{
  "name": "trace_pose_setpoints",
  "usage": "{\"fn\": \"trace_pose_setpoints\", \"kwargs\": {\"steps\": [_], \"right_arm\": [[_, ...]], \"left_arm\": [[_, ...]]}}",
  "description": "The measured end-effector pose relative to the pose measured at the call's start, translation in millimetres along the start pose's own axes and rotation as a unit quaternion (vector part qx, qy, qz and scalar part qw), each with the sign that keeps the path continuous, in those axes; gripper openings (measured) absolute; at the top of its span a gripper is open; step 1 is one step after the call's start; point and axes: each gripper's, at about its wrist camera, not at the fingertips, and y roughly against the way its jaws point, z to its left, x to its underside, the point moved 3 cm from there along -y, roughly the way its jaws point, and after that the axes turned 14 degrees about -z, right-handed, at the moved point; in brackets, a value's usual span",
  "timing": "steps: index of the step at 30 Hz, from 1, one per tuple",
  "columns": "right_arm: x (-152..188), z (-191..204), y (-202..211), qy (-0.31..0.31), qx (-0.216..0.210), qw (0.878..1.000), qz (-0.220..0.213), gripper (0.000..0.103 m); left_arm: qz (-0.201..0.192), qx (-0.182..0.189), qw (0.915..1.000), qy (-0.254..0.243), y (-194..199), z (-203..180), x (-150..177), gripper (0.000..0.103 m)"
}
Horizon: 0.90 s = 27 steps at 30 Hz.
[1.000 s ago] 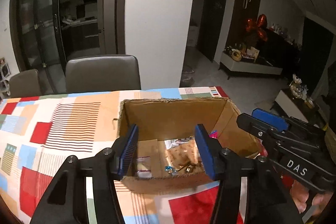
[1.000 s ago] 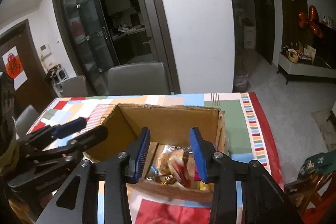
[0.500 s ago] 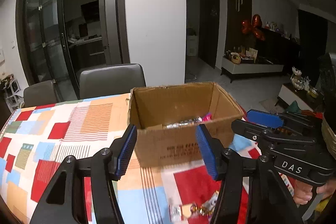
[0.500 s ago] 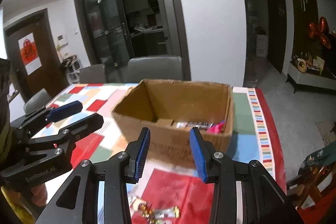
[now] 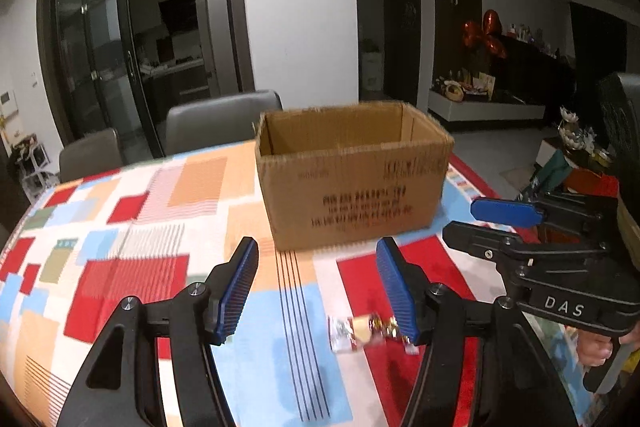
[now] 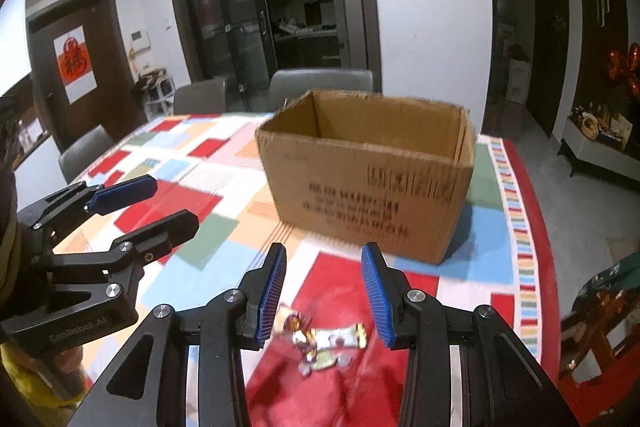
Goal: Organize snacks
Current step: 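Move both tools back to the remaining candies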
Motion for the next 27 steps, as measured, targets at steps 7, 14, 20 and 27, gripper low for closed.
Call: {"fn": "trace_pose_setpoints", "kwargs": {"steps": [7,14,20,27], "right_arm": [[32.6,6.6,-10.5,0.0,-0.011,0.999,0.042,0.04],[62.9,14.1,-27.4,0.008,-0.024,0.996,0.087,0.04],[83.4,15.6,-48.3,0.015,-0.027,0.992,0.122,0.035],[96.4,16.1,-65.6,0.019,-0.032,0.989,0.144,0.035]], "left_arm": [[0.039,0.004,0.9992,0.004,-3.9,-3.7,40.3,0.06],[0.078,0.019,0.9968,0.0,-16.8,-2.6,71.6,0.06],[0.106,0.021,0.9941,0.008,-28.6,1.9,91.0,0.06],[0.127,0.028,0.9914,0.013,-41.3,2.0,105.1,0.06]]}}
